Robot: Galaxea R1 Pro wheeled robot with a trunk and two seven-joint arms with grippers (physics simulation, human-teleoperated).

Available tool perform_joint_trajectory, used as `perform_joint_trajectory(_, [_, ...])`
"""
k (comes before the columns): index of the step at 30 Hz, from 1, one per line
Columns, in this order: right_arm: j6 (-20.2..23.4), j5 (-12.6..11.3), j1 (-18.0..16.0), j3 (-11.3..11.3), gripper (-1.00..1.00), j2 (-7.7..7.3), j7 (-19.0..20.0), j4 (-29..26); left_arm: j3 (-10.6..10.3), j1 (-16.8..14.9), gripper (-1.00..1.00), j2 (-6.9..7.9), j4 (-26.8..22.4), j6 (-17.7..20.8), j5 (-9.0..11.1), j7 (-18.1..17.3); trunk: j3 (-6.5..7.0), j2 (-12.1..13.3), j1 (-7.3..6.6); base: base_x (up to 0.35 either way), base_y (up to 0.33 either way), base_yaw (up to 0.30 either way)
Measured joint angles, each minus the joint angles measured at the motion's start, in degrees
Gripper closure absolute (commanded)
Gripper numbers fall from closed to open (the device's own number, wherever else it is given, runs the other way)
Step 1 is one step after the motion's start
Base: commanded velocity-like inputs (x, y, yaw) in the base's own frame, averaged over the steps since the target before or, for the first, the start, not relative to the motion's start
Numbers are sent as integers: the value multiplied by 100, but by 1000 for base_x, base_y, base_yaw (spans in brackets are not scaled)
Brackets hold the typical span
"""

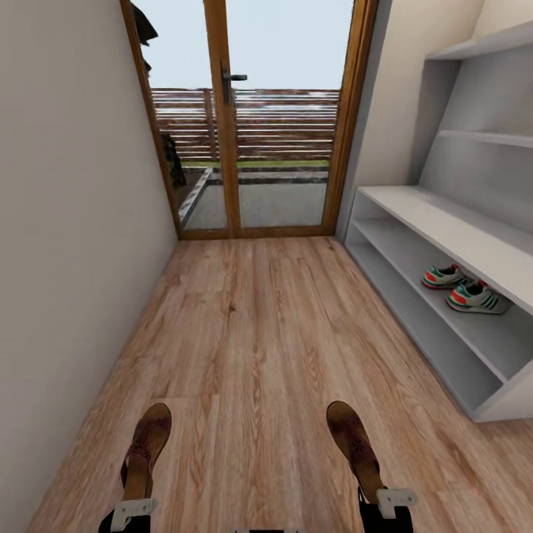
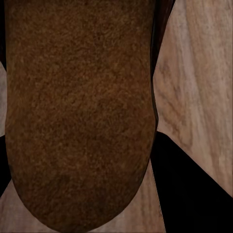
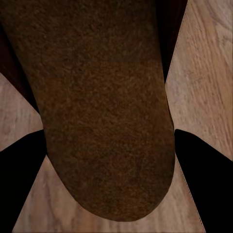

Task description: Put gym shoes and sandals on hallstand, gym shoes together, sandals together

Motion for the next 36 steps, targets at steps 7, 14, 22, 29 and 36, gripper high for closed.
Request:
perform_joint_trajectory(7, [2, 0, 2, 0, 100, 0, 0, 0, 2, 0, 100, 2, 0, 0, 4, 0, 0, 0, 0, 338, 0, 0])
perform_joint_trajectory(14, [1, 0, 1, -3, 100, 0, -6, -3, 2, 0, 100, 0, 0, 0, 4, 0, 0, 0, 0, 338, 0, 0])
perform_joint_trajectory(22, [-2, -6, -2, -2, 100, 6, -9, -5, 3, 0, 100, 0, 0, 0, 5, 0, 0, 0, 0, 339, 0, 19])
perform_joint_trajectory(29, [-5, -8, 0, 1, 100, 9, -9, -8, 6, 0, 100, 0, -1, 0, 5, 0, 0, 0, 0, 339, 0, 150])
perform_joint_trajectory(36, [-4, -9, 3, 0, 100, 9, -9, -8, 8, 0, 100, 0, 0, 0, 5, 0, 0, 0, 0, 339, 0, 15])
